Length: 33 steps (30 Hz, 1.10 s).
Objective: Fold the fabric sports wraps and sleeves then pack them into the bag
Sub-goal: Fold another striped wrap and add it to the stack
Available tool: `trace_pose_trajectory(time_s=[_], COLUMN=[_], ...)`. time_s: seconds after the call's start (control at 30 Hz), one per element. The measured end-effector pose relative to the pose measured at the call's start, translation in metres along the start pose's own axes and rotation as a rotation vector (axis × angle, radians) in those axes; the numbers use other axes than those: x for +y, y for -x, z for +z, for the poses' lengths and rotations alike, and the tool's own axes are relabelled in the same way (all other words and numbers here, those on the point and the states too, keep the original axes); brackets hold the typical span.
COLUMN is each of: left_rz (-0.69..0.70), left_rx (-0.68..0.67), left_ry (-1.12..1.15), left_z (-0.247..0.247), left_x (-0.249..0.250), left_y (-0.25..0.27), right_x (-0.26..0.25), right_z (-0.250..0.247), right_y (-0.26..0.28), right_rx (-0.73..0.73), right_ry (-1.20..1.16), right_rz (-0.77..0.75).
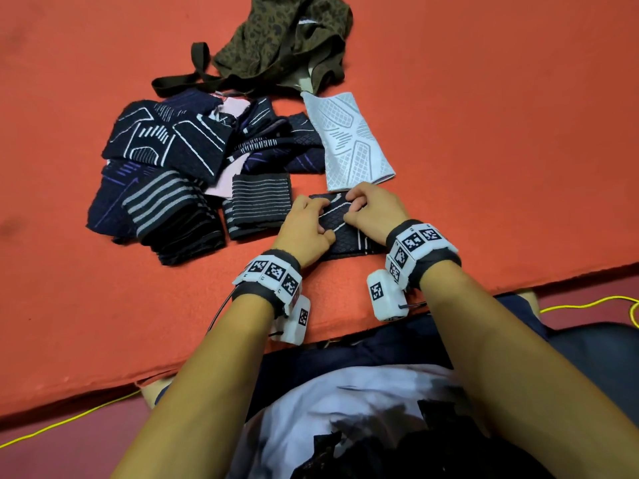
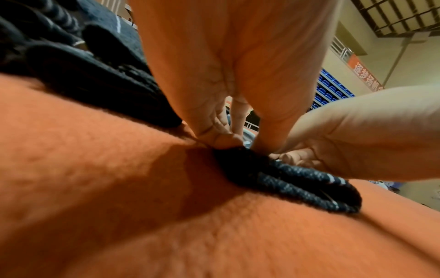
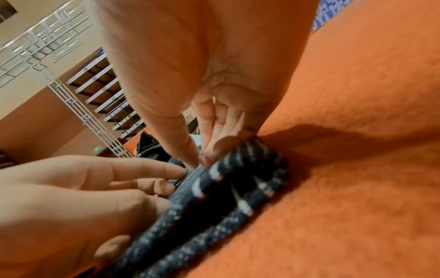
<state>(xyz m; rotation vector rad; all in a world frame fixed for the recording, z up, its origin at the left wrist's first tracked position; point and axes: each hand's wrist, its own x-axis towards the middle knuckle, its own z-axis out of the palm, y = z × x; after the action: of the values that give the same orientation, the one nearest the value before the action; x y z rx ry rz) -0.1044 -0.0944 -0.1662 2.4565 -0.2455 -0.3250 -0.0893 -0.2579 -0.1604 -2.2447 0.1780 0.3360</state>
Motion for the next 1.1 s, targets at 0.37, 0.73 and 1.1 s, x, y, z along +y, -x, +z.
trace_pose_trajectory(time_s=[0.37, 0.73, 1.1], left_rz=[-0.034, -0.01, -0.072], left_rx=[-0.074, -0.071, 0.006], left_ry=[0.062, -0.011, 0.032], left_z=[-0.001, 0.003, -0.011], left_x=[-0.006, -0.006, 0.009], left_y=[0.011, 0.011, -0.015], right_x=[0.004, -0.001, -0.009], right_z=[-0.013, -0.005, -0.01], right_y=[0.004, 0.005, -0.009], right_rx=[-0.106, -0.022, 0.026], right_ry=[0.203, 0.204, 0.27], right_rz=[-0.062, 0.021, 0.065])
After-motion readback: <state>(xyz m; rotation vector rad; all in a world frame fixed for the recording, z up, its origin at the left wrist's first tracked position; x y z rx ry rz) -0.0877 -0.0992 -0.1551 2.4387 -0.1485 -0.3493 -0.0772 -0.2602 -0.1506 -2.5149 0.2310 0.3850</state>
